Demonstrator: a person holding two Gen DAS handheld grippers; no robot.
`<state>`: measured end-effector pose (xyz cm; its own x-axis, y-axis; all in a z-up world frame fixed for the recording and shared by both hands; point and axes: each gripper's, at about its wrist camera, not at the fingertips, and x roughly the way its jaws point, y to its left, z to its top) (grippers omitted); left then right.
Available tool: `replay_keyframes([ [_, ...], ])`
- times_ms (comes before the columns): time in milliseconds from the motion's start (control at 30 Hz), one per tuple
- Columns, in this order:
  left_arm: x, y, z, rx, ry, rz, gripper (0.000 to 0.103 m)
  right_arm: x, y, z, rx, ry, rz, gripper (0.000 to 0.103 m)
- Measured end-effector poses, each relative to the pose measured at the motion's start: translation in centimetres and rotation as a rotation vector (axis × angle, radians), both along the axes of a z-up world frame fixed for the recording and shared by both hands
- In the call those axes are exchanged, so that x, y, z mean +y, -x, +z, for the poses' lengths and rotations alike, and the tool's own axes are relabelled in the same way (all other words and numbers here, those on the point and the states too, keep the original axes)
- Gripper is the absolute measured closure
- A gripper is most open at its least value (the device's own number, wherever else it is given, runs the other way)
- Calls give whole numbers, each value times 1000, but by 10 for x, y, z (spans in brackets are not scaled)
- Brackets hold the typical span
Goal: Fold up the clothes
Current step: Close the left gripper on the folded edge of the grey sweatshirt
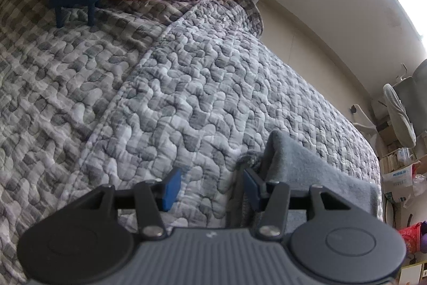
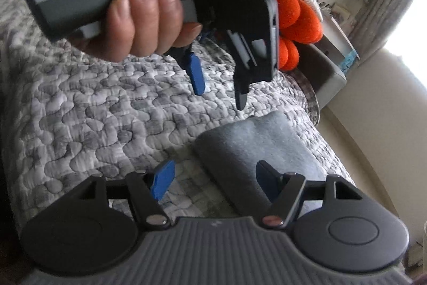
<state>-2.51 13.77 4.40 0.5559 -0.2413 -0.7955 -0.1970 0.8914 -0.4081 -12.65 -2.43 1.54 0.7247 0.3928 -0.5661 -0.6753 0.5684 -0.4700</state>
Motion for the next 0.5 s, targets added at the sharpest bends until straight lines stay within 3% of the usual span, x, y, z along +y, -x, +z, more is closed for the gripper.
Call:
replay_keyframes([
  [333,0,-1,-3,20,-8,1,48,14,-5,-6,-35,38,-23,40],
  [500,2,-2,-5,26,11,4,46,14,-16,-8,-33,41,-48,57],
])
